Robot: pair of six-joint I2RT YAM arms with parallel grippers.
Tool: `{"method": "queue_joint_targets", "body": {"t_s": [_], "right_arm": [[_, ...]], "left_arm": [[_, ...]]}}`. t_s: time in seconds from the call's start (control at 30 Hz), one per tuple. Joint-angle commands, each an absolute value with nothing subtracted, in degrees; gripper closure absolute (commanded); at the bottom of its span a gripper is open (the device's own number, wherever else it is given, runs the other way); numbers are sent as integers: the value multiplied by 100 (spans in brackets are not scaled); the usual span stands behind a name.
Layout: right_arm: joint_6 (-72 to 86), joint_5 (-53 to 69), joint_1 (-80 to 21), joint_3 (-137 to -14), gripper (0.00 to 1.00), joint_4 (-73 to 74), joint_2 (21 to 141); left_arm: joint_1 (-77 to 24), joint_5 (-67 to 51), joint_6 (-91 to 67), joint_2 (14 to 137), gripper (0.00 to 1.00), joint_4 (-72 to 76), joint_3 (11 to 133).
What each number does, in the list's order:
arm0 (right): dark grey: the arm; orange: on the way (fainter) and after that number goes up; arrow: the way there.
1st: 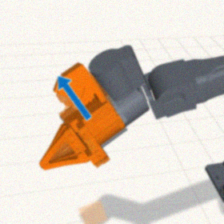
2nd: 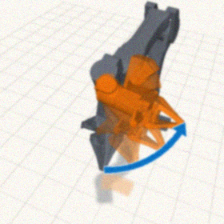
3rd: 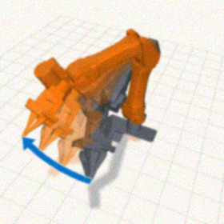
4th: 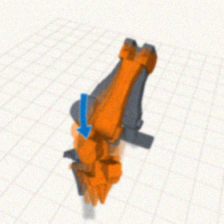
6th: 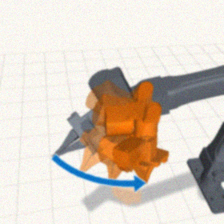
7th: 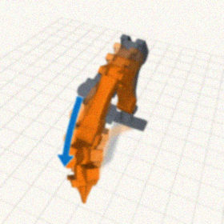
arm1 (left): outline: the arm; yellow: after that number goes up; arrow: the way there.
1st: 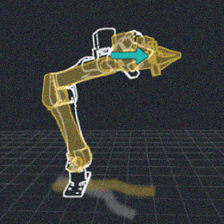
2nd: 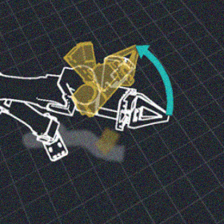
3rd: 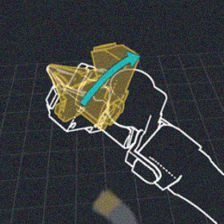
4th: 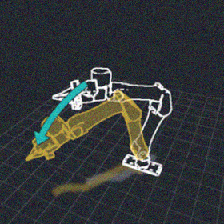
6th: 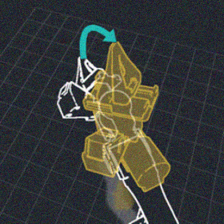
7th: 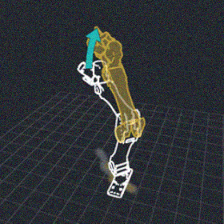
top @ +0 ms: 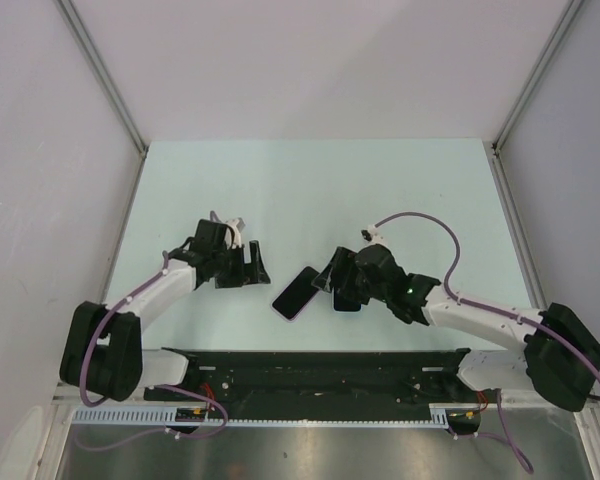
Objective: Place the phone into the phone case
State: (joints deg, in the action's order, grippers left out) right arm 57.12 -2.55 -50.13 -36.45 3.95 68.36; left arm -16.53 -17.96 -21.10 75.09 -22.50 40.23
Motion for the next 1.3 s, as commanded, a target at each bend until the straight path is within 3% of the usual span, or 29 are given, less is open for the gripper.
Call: {"method": "queue_joint_targets", "body": {"t_s": [0.0,0.23,0.5,0.83,0.93,1.13,1.27], "right_arm": [[5853,-615,-5124,-4086,14,-245,7364],[5959,-843,-5352,-4491,16,-237,8314],[5854,-914,-5396,-4957,18,-26,9403],[5617,-835,-5353,-5282,18,-254,10019],[5222,-520,-5169,-5317,18,-755,10195],[4737,1658,-4703,-5388,17,-2098,10819],[4685,1758,-4702,-5405,17,-2040,10899]], "left_arm": [[-1652,-1215,-2768,6900,10,-1977,3745],[-1644,-1476,-2681,6566,7,-2162,3963],[-1556,-458,-2390,6337,4,-2724,4157],[-1503,-1429,-3154,6767,11,-2190,3588],[-1503,-1879,-3357,7031,12,-1741,3271],[-1503,-2241,-3331,7321,19,-1433,3208],[-1503,-2302,-3313,7400,24,-1345,3199]]}}
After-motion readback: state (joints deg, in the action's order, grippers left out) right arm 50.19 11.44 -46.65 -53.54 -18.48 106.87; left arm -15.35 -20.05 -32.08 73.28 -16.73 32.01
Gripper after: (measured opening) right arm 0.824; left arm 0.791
